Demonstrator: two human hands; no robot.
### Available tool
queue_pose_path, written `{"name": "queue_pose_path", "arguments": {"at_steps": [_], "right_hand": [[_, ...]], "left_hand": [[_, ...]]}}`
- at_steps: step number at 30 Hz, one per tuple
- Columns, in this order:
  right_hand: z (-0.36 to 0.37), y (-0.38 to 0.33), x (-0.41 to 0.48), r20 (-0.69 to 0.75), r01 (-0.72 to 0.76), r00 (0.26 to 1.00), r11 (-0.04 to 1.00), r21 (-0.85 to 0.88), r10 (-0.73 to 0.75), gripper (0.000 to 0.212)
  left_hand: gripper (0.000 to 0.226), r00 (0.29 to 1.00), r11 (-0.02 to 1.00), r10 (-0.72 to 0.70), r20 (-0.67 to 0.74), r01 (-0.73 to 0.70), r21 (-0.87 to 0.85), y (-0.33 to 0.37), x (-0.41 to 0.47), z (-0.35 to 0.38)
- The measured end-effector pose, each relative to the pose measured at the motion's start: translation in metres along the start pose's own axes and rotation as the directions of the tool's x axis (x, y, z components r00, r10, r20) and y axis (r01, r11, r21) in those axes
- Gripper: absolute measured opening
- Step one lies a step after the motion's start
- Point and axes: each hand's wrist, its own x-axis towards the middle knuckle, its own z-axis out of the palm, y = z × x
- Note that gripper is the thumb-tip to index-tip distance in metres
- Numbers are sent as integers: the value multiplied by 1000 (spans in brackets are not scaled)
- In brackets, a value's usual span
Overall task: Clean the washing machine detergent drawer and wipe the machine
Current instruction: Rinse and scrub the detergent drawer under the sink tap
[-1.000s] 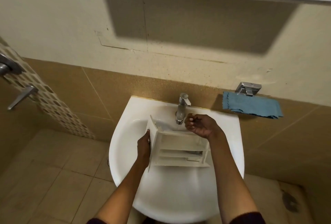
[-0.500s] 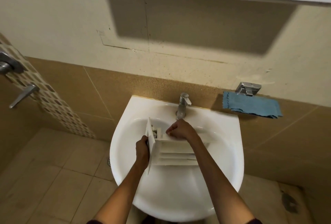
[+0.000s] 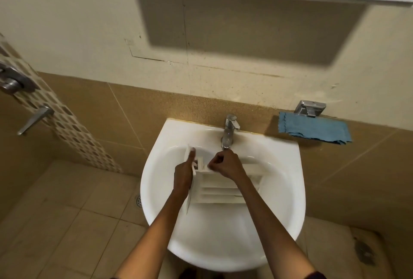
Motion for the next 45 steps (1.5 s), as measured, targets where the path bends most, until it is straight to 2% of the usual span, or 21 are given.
{"name": "queue_pose_path", "arguments": {"at_steps": [3, 6, 7, 8, 10, 12, 15, 17, 19, 21, 23, 26, 28, 32, 35, 38, 39, 40, 41, 43, 45], "right_hand": [[5, -1, 0, -141, -43, 989, 999, 22, 45, 10], [2, 4, 4, -119, -78, 990, 997, 28, 81, 3], [-2, 9, 6, -71, -123, 989, 984, 129, 132, 4], [-7, 13, 8, -1, -187, 980, 933, 307, 197, 6], [-18, 19, 12, 82, -303, 940, 697, 649, 332, 16], [-28, 20, 17, 114, -306, 905, 441, 843, 410, 15], [-33, 19, 27, 296, -348, 875, 73, 935, 383, 23], [-29, 19, 36, 383, -396, 842, -48, 917, 380, 25], [-24, 16, 44, 405, -439, 811, -18, 898, 423, 28], [-20, 10, 50, 429, -476, 802, 12, 879, 416, 30], [-16, 7, 52, 459, -502, 802, 15, 865, 381, 29], [-11, 6, 50, 489, -510, 804, -30, 860, 337, 21], [-10, 8, 51, 491, -499, 805, -66, 864, 332, 24], [-14, 16, 52, 489, -478, 788, -130, 869, 375, 19], [-21, 27, 49, 469, -448, 791, -150, 881, 393, 25], [-37, 32, 32, 454, -406, 855, -222, 887, 251, 22], [-42, 30, 25, 452, -413, 872, -214, 885, 187, 20], [-46, 26, 18, 464, -442, 877, -166, 882, 128, 19], [-47, 19, 12, 496, -492, 864, -67, 868, 84, 19], [-37, 3, 3, 572, -578, 814, 223, 785, 99, 14], [-24, -10, -2, 565, -581, 800, 490, 649, 201, 27]], "left_hand": [[33, 998, 996, -44, 34, 42, 78, 6, 7, 0], [28, 997, 995, -33, 66, 27, 92, 6, 5, -6], [28, 997, 995, -16, 79, 8, 97, 5, 5, -8], [28, 996, 995, 0, 93, -9, 99, 4, 4, -9], [31, 992, 994, 2, 124, -16, 110, 5, 3, -9], [36, 986, 991, -32, 166, 10, 134, 11, 5, -8], [32, 975, 981, -118, 191, 84, 174, 22, 7, -5], [32, 978, 973, -139, 157, 106, 204, 25, 6, 0], [41, 994, 970, -91, 67, 74, 230, 21, 6, 5], [49, 998, 958, -39, -45, 50, 284, 16, 3, 10], [49, 996, 938, 10, -90, 21, 346, 11, 0, 11], [49, 994, 913, 70, -88, -28, 407, 7, -2, 8], [45, 993, 904, 74, -92, -28, 427, 8, -3, 7], [30, 993, 867, 91, -69, -45, 497, 7, 0, 6], [29, 994, 859, 94, -63, -49, 510, 5, 1, 5], [29, 994, 857, 96, -61, -51, 513, 7, 1, 6], [29, 993, 856, 98, -63, -52, 514, 7, 1, 6], [29, 993, 856, 100, -67, -51, 515, 7, 0, 6], [29, 992, 856, 105, -70, -54, 515, 7, 0, 6], [29, 992, 854, 101, -76, -48, 518, 6, -1, 5], [30, 993, 856, 89, -82, -34, 516, 6, 0, 5]]}}
